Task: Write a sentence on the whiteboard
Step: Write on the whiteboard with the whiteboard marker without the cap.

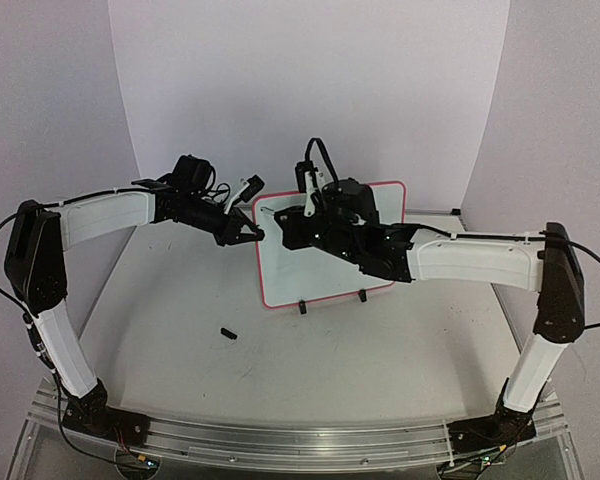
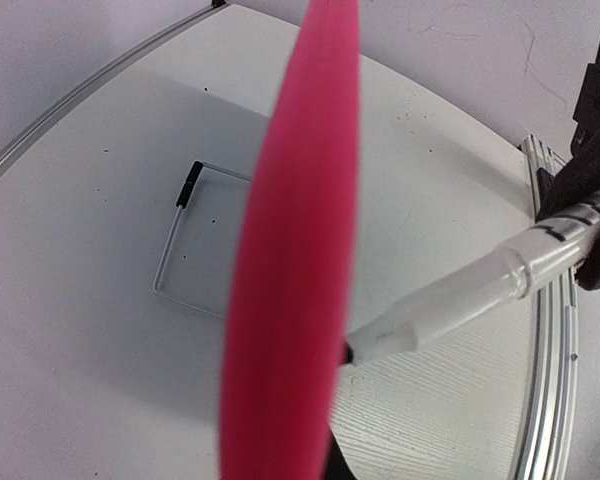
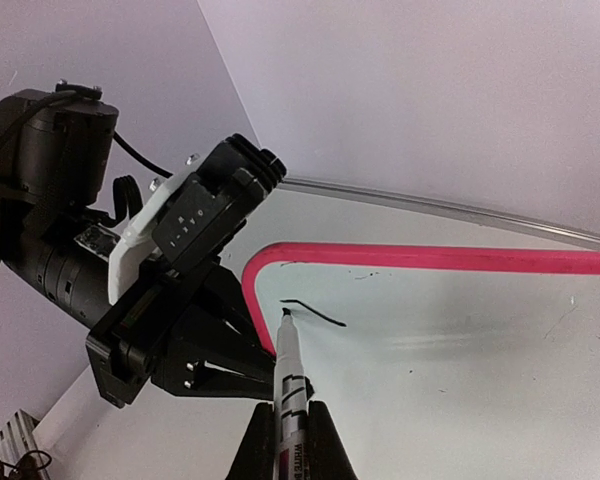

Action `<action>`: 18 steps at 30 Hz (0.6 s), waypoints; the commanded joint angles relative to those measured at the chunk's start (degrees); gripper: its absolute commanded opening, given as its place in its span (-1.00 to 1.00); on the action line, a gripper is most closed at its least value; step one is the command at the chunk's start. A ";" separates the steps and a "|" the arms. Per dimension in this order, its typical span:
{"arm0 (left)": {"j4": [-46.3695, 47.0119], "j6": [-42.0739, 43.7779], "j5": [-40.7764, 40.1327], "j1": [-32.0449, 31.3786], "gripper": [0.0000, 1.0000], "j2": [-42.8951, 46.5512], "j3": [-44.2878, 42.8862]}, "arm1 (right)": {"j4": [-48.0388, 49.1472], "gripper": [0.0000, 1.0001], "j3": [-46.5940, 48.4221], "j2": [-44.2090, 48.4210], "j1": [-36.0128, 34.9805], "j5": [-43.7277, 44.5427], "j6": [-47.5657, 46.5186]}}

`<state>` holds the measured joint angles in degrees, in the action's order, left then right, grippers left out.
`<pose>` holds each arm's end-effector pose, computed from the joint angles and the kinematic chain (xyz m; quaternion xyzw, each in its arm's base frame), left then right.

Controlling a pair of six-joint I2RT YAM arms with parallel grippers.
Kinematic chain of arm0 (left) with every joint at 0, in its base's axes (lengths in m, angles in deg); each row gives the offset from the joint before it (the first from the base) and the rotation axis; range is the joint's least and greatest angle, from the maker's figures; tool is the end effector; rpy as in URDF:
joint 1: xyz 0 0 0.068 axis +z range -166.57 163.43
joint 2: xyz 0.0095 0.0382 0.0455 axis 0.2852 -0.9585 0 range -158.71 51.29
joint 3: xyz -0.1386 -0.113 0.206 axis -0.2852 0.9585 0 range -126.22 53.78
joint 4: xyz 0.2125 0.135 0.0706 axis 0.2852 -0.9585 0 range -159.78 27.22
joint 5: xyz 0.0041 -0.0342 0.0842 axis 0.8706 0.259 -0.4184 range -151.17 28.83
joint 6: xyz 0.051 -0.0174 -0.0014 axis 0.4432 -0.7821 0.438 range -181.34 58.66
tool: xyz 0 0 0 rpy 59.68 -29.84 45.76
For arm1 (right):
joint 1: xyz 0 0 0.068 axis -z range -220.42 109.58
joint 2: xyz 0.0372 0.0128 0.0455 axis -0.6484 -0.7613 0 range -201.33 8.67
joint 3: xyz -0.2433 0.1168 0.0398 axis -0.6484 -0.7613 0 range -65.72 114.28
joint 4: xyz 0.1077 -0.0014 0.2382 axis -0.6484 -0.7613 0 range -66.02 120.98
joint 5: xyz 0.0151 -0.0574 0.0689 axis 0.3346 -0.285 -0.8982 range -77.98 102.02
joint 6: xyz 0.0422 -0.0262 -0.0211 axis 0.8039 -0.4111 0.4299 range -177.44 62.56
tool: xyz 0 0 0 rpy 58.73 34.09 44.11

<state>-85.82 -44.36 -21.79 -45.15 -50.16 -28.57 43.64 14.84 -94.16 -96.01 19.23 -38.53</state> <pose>0.3394 -0.2107 0.2807 0.4592 0.7405 -0.3450 0.3488 0.2501 0.3570 0.3152 -0.2013 0.7364 0.3517 0.5418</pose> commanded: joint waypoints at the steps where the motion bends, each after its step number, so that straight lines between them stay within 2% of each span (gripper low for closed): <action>1: -1.56 1.52 -4.54 0.09 -1.00 -0.94 0.38 | -0.09 -1.00 1.45 -0.38 -0.05 2.88 1.37; 18: -1.71 1.62 -4.58 0.05 -1.00 -1.04 0.26 | -3.65 -1.00 -2.03 -1.42 -0.05 2.11 3.95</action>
<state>-85.82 -44.36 -21.82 -45.15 -50.16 -28.57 41.66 14.29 -94.31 -96.08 20.68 -35.95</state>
